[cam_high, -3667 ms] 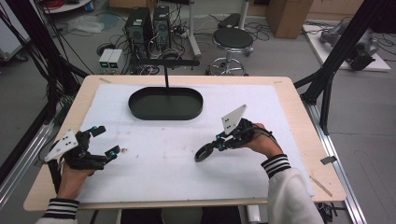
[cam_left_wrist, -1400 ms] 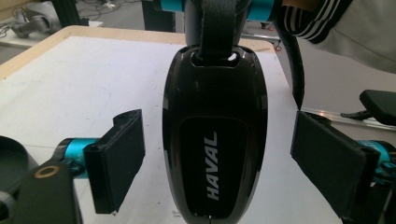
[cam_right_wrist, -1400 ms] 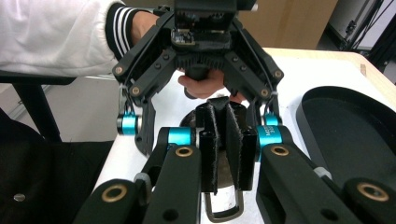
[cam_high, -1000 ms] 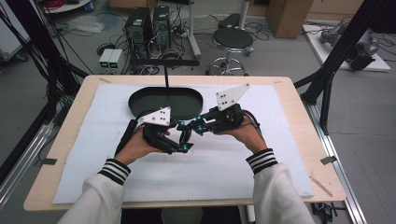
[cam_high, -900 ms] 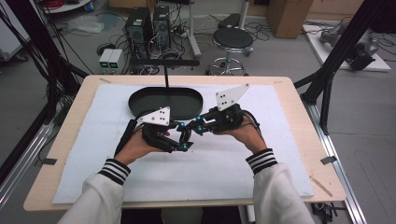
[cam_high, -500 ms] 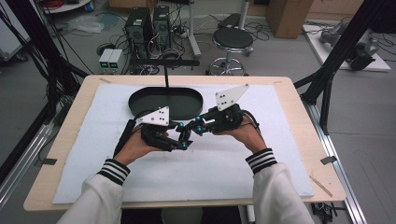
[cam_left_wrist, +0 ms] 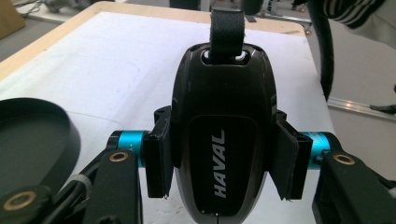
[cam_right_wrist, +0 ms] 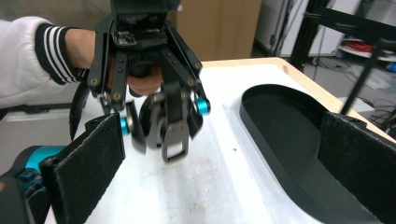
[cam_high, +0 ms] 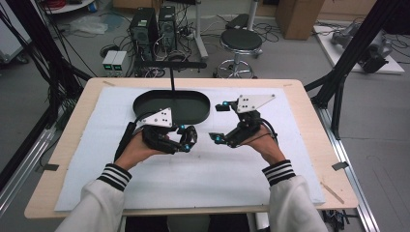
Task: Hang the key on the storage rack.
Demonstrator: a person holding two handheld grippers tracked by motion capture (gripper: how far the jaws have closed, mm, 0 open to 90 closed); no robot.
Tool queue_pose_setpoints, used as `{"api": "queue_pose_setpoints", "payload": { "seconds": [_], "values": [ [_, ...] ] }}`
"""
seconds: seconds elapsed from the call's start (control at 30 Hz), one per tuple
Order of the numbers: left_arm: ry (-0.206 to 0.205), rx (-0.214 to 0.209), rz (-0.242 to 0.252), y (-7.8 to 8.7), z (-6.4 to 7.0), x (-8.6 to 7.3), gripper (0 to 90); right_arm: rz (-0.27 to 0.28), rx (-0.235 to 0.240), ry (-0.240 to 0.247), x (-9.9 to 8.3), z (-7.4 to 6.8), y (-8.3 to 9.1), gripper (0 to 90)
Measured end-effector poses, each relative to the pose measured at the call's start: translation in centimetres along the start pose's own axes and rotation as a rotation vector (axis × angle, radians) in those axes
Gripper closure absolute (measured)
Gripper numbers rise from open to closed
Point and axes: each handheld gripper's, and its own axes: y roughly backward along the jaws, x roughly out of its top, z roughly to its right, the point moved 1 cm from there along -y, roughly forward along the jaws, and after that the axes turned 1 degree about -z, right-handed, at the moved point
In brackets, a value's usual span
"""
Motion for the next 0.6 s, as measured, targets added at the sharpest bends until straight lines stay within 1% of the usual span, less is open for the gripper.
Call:
{"api": "queue_pose_setpoints", "payload": {
  "seconds": [0.03,0.07,0.13,0.2,0.23,0.3,0.33,0.37,0.4,0.43,0.53,0.6],
  "values": [
    [0.003,0.008,-0.004,0.1,-0.1,0.1,48.7,-0.006,-0.03,-0.005,-0.3,0.0,0.4,0.3],
    [0.005,0.017,-0.008,0.3,-0.1,0.2,48.7,-0.005,-0.048,-0.013,-0.6,0.1,0.7,0.3],
    [0.002,0.038,-0.008,0.7,-0.3,0.3,48.7,0.017,-0.082,-0.039,-1.2,0.1,1.5,0.3],
    [0.01,0.063,-0.005,1.3,-0.6,0.5,48.6,0.05,-0.114,-0.06,-1.9,0.1,2.2,0.3],
    [0.017,0.074,-0.004,1.7,-0.9,0.6,48.7,0.058,-0.149,-0.073,-2.3,0.1,2.8,0.3],
    [0.03,0.1,0.0,2.4,-1.4,0.8,48.7,0.083,-0.198,-0.087,-3.2,0.1,3.7,0.3],
    [0.038,0.113,-0.003,2.8,-1.6,0.9,48.7,0.072,-0.218,-0.1,-3.5,0.0,4.1,0.3],
    [0.042,0.127,-0.006,3.2,-1.9,1.0,48.7,0.074,-0.25,-0.094,-3.8,-0.1,4.6,0.3],
    [0.052,0.146,-0.001,3.5,-2.1,1.1,48.7,0.093,-0.269,-0.091,-4.2,-0.2,5.0,0.3],
    [0.062,0.16,-0.001,3.9,-2.4,1.1,48.7,0.104,-0.283,-0.101,-4.5,-0.3,5.4,0.4],
    [0.087,0.206,-0.016,4.8,-3.2,1.4,48.7,0.122,-0.348,-0.107,-5.5,-0.7,6.5,0.4],
    [0.1,0.225,-0.023,5.3,-3.7,1.6,48.7,0.134,-0.372,-0.115,-6.1,-0.9,7.0,0.3]
  ]
}}
